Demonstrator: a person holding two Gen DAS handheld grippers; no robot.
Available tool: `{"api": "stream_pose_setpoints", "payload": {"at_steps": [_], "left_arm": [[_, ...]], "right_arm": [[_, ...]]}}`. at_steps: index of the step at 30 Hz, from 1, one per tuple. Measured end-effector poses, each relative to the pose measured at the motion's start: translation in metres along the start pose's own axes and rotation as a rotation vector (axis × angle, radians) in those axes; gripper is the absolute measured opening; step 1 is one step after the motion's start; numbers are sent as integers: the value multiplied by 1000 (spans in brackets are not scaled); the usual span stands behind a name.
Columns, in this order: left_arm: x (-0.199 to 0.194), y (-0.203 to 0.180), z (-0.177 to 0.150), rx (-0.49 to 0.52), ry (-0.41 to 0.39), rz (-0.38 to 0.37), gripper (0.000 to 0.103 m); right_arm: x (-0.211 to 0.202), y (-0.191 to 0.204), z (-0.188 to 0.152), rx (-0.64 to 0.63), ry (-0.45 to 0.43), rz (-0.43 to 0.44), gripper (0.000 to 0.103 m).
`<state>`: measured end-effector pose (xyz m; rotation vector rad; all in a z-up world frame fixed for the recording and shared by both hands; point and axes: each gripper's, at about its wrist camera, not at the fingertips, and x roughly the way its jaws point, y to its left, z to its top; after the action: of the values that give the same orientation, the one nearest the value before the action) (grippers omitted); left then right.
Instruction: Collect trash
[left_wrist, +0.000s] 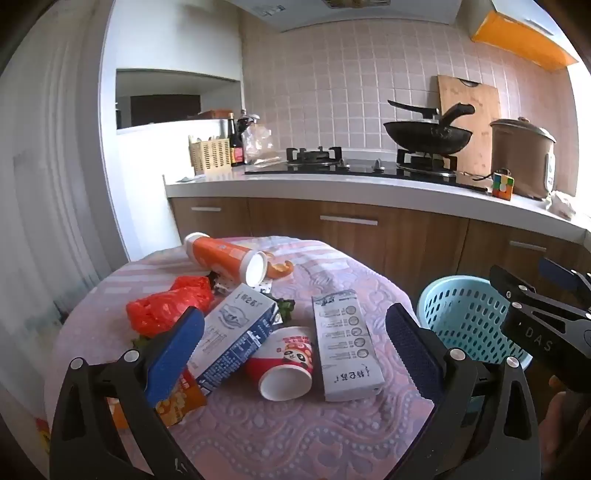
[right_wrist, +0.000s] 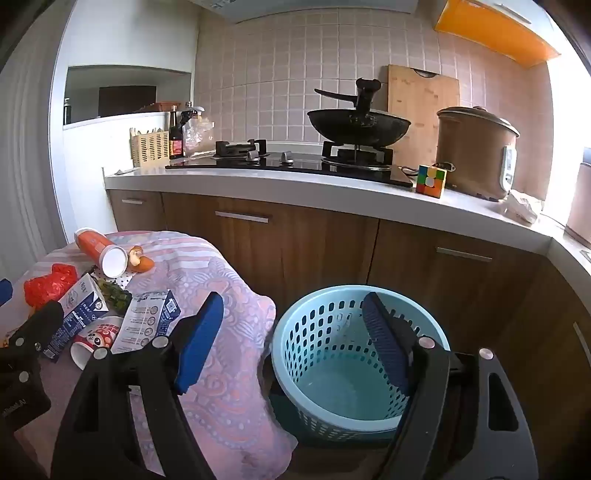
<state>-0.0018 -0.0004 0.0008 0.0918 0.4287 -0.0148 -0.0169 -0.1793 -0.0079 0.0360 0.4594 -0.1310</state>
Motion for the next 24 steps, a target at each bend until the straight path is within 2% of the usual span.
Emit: {"api": "stream_pose_setpoints", "payload": {"at_steps": [2, 3, 14, 15, 24], "left_arm": [[-2, -1, 0, 0, -6, 1, 96], [-2, 5, 0, -32, -1, -15, 96], [-15, 19, 13, -32, -5, -24, 95], [-9, 19, 7, -60, -6, -14, 95], [-5, 26, 9, -82, -14, -27, 95]], "right_arm": [[0, 0, 1, 4, 12, 2, 73], [0, 0, 1, 4, 13, 3, 73], [-4, 3, 4, -2, -5, -4, 73], [-4, 2, 4, -1, -6, -4, 73], [-4, 4, 4, -2, -8, 0, 73]]}}
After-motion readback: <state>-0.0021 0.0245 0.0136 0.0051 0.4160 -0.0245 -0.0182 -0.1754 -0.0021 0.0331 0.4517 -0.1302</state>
